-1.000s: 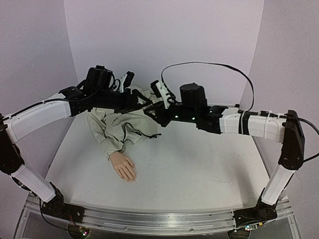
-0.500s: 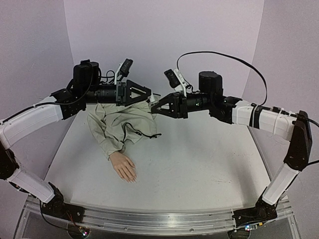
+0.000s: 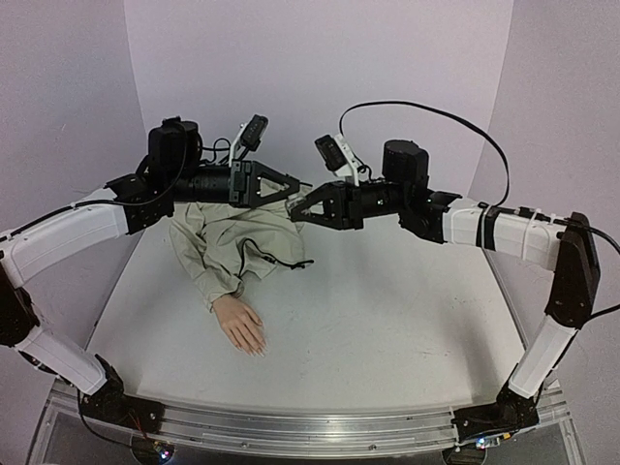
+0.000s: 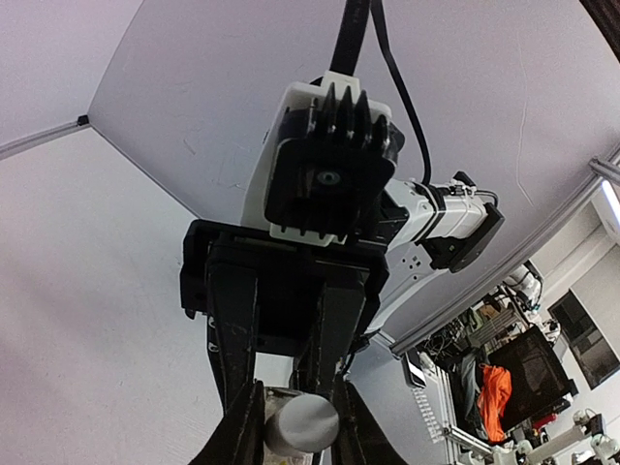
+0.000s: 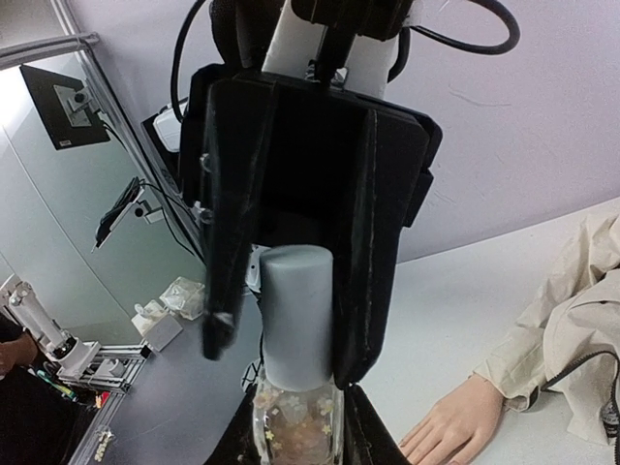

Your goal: Paint the nails

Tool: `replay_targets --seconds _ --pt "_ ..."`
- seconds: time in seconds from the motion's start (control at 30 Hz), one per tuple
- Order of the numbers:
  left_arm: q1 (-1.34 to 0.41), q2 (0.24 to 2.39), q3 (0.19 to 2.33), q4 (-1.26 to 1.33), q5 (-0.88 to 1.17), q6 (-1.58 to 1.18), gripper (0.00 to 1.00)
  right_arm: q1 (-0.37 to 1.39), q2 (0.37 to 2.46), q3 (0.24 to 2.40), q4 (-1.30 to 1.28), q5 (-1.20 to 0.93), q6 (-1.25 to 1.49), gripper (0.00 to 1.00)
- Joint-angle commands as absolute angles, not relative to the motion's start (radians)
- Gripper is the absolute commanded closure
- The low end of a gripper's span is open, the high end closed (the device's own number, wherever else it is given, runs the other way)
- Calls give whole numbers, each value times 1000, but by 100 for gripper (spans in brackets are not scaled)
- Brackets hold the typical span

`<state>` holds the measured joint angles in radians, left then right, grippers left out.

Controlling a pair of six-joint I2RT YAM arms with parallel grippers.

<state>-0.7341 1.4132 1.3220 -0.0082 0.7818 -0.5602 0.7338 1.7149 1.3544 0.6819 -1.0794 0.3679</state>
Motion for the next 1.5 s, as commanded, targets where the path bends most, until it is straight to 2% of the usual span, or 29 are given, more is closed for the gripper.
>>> replay_targets --seconds 0.0,0.2,0.3,0.37,0.5,0.57,0.6,0.67,0.8,0.97,1.03,1.1,1.13,1.17,1.2,1.37,1.47 --pt "-752 1422 1378 44 799 -542 80 732 1705 1382 776 -1068 386 100" --pt "-752 1412 1351 36 711 -540 100 732 1683 1350 750 -926 351 100" --pt "-752 1413 1351 7 628 -540 100 734 1653 1323 664 -705 254 100" --pt "-753 1418 1361 -65 556 -535 100 751 1626 1298 612 -454 181 100" --pt "-759 1471 1472 -375 232 -564 100 899 1650 1334 521 421 -23 100" --pt "-759 1529 1561 -496 148 -579 100 960 1714 1400 519 673 -90 100" --pt "-759 1548 1585 -516 134 -600 100 981 1742 1425 524 720 -108 100" --pt "-759 1571 1596 -519 138 -622 100 989 1780 1457 529 721 -105 100" --pt "-758 1598 1617 -516 183 -629 100 989 1794 1469 550 579 -68 100" --pt "-758 1567 1579 -466 228 -613 100 973 1754 1415 593 316 -63 100" --pt "-758 1551 1562 -451 246 -595 100 957 1726 1384 600 204 -52 96" --pt "-756 1542 1563 -450 272 -556 95 934 1692 1357 605 57 -40 88" --pt "-754 1535 1561 -446 290 -543 92 913 1677 1337 605 -26 -29 88" --pt "-752 1526 1556 -435 310 -533 89 896 1659 1322 607 -101 -15 97" --pt "-750 1516 1549 -425 324 -526 86 879 1642 1300 615 -158 14 100" --pt "-725 1436 1476 -324 398 -511 73 803 1561 1213 682 -385 151 100" --pt "-709 1382 1414 -234 460 -516 58 783 1520 1179 716 -443 201 100"
